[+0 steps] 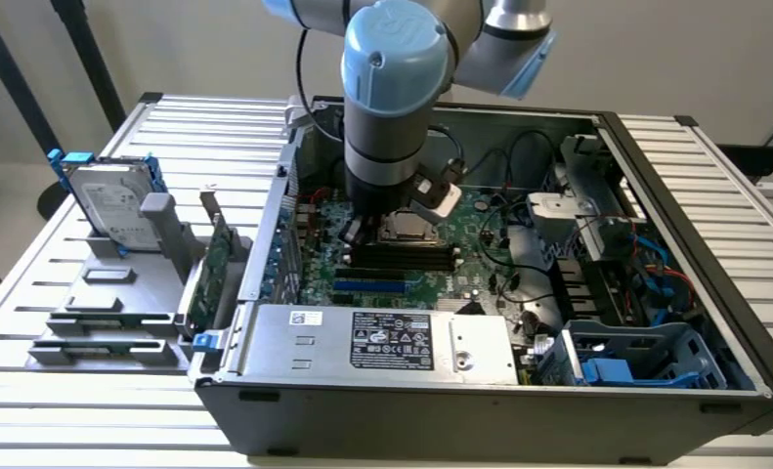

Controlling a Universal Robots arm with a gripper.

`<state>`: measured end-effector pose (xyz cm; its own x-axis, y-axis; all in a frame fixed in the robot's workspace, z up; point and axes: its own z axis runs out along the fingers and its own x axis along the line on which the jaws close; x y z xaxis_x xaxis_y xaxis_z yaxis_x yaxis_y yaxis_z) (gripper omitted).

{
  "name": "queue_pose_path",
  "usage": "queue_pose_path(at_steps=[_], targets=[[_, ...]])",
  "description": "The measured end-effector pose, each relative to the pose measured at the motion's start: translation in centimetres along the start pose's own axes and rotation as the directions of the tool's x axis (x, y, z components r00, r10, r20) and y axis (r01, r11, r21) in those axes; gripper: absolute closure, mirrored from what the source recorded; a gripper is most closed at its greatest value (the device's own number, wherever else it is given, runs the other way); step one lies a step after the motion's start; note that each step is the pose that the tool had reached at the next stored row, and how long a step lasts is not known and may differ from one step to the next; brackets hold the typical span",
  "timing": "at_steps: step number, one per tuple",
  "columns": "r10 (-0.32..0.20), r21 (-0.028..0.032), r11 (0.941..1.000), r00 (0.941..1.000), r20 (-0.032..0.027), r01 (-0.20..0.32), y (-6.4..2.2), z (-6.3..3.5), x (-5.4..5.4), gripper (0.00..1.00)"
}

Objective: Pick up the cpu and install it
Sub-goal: 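Install the first cpu locking lever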

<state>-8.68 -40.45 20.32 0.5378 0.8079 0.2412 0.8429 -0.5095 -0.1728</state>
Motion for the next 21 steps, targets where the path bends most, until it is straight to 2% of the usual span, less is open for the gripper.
queue_pose_path(at_steps=[5,11,18,21], targets=[[-0.003,-0.0001,1.0,1.0,0.0017,0.003,-0.61,-0.1,0.9,0.89],[-0.023,0.0026,0.9997,0.9997,0.0093,0.023,-1.56,0.18,2.4,0.89],[-0.074,0.0105,0.9972,0.9969,0.0278,0.074,-2.14,-0.44,3.2,0.89],[-0.101,0.0143,0.9949,0.9942,0.0384,0.1,-2.27,-0.8,3.4,0.89]])
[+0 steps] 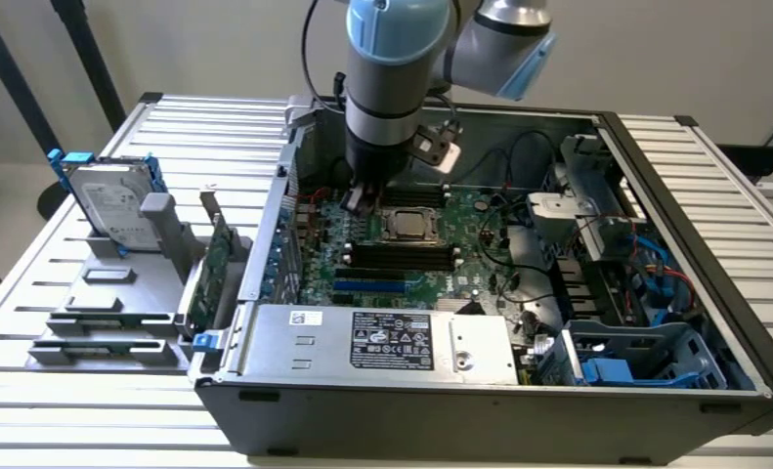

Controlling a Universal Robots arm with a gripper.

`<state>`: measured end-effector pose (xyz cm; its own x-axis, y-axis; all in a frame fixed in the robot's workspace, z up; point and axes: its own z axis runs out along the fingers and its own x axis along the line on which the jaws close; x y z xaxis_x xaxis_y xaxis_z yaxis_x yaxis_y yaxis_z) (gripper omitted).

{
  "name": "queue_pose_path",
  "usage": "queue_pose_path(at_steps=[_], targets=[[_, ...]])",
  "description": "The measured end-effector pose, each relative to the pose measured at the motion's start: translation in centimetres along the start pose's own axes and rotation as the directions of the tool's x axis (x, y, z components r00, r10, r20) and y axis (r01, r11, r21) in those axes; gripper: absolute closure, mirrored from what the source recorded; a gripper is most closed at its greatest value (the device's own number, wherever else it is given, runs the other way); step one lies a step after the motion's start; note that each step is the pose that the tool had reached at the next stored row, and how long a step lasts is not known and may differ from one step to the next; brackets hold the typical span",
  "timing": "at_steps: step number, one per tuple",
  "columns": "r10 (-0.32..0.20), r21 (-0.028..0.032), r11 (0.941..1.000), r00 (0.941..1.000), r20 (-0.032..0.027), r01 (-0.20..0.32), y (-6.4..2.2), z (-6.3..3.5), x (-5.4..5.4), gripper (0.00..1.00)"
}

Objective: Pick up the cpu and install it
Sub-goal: 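Install the first cpu locking lever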

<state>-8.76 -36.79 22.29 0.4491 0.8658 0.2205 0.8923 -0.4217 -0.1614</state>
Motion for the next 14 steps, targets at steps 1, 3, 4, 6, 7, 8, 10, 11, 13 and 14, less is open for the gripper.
queue_pose_path(at_steps=[1,3,4,6,7,8,10,11,13,14], targets=[[-0.008,0.0006,1.0,1.0,0.0042,0.008,-0.04,-0.14,0.1,0.89],[-0.026,0.0014,0.9997,0.9996,0.0134,0.026,-0.11,-0.47,0.2,0.89],[-0.034,0.0013,0.9994,0.9993,0.0181,0.034,-0.14,-0.62,0.2,0.89],[-0.049,0.0002,0.9988,0.9984,0.029,0.049,-0.2,-0.88,0.3,0.89],[-0.056,-0.0014,0.9984,0.9978,0.0358,0.056,-0.22,-0.99,0.3,0.89],[-0.063,-0.0032,0.998,0.9971,0.042,0.063,-0.23,-1.06,0.3,0.89],[-0.076,-0.0074,0.997,0.9956,0.0538,0.077,-0.26,-1.16,0.4,0.89],[-0.083,-0.0095,0.9964,0.9948,0.0587,0.084,-0.27,-1.2,0.4,0.89],[-0.097,-0.0144,0.9951,0.9932,0.0647,0.098,-0.3,-1.2,0.5,0.89],[-0.104,-0.0179,0.9943,0.9924,0.067,0.105,-0.33,-1.19,0.5,0.89]])
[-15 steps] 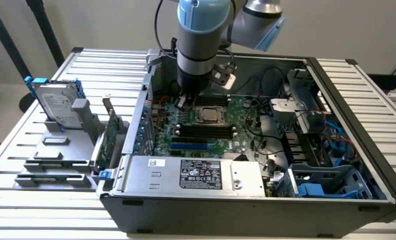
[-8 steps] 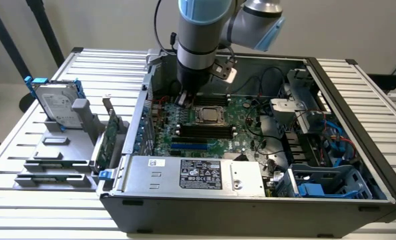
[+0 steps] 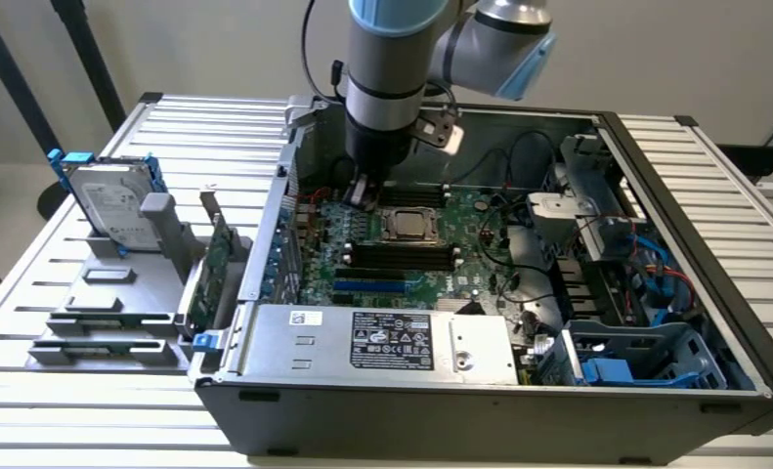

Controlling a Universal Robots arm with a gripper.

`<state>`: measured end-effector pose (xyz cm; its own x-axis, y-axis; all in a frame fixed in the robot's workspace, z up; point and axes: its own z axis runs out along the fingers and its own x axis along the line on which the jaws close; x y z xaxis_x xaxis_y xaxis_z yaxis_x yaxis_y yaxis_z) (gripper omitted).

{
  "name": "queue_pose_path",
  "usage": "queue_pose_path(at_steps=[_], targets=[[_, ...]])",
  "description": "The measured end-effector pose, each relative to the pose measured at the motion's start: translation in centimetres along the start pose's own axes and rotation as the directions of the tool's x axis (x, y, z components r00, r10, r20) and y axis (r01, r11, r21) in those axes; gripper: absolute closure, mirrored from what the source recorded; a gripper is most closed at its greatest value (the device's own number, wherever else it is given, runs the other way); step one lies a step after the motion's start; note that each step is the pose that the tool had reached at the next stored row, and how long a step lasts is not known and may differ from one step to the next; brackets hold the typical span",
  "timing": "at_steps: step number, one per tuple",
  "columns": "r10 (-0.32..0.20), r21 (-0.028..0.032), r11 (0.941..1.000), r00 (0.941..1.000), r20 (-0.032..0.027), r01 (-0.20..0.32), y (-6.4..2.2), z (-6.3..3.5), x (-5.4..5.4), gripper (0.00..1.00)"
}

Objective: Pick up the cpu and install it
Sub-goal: 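Install the first cpu locking lever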

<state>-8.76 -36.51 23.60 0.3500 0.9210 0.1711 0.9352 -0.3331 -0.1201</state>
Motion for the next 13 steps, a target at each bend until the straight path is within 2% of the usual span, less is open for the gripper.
queue_pose_path(at_steps=[4,7,13], targets=[[-0.029,-0.0129,0.9995,0.9996,0.0083,0.029,-0.08,0.05,0.22,0.89],[-0.041,-0.0125,0.9991,0.9991,0.0109,0.041,-0.12,0.07,0.33,0.89],[-0.041,-0.0125,0.9991,0.9991,0.0109,0.041,-0.12,0.07,0.34,0.89]])
